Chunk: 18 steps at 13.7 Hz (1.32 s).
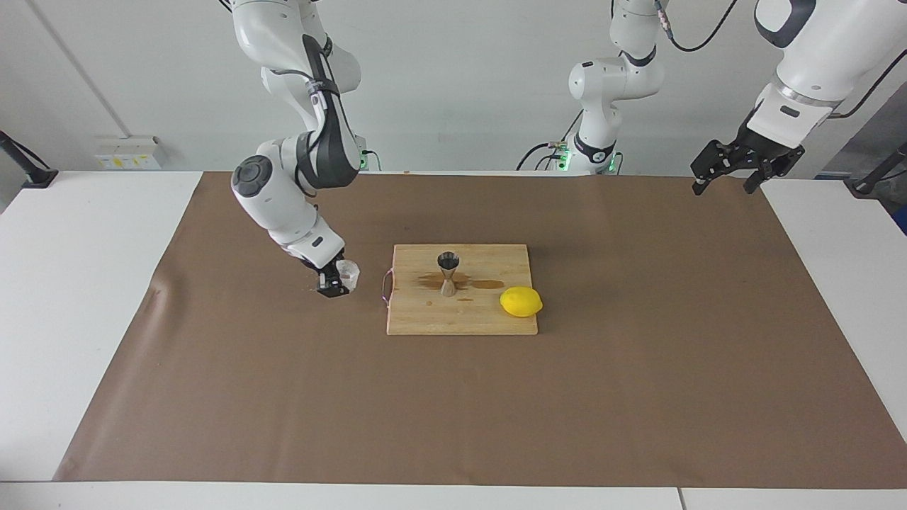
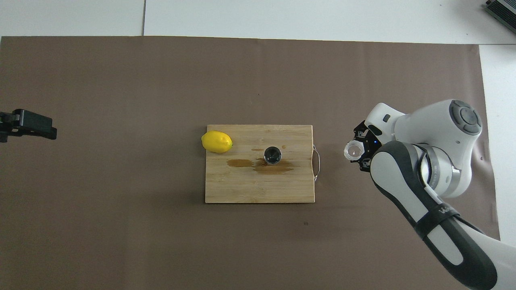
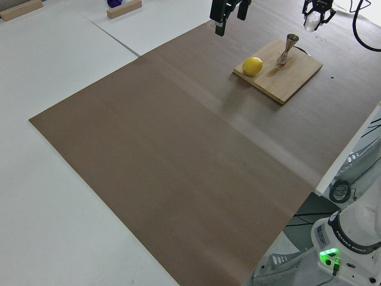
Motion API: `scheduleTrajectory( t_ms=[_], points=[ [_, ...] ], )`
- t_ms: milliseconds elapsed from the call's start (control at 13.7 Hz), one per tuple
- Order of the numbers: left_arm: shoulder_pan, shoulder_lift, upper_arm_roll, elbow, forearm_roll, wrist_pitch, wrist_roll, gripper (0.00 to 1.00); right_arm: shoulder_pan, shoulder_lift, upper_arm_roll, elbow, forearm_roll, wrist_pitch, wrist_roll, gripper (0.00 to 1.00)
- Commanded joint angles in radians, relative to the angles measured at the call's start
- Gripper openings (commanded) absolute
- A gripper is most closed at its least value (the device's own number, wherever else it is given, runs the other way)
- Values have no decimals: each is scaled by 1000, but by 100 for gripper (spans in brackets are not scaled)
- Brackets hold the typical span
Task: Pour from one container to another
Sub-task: 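Carry the white cup back and set it down at its starting spot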
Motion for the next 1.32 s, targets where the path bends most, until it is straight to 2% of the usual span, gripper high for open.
scheduleTrajectory(
  t_ms=[0, 293, 878, 1024, 1098, 1171, 1244],
  points=[
    [-9, 11, 2, 25, 12, -23, -34, 100, -76, -40, 12, -85, 105, 22, -131, 0],
    [-5, 11, 1, 22, 11, -13, -14, 100, -142, -37, 11, -147, 177, 65, -258, 0],
    [3, 22, 8, 19, -16, 8, 37, 100, -193, -17, 11, -191, 183, 94, -329, 2],
    [0, 19, 8, 18, 24, -1, 38, 100, -191, -17, 11, -191, 183, 92, -328, 28],
    [-2, 25, 10, 19, 29, 6, 38, 100, -191, -17, 11, -191, 183, 91, -326, 71],
    [-5, 28, 10, 21, 35, 10, 38, 100, -191, -17, 11, -190, 183, 85, -323, 100],
    [-8, 30, 8, 19, 40, 11, 34, 100, -193, -17, 11, -185, 183, 77, -317, 100]
  ],
)
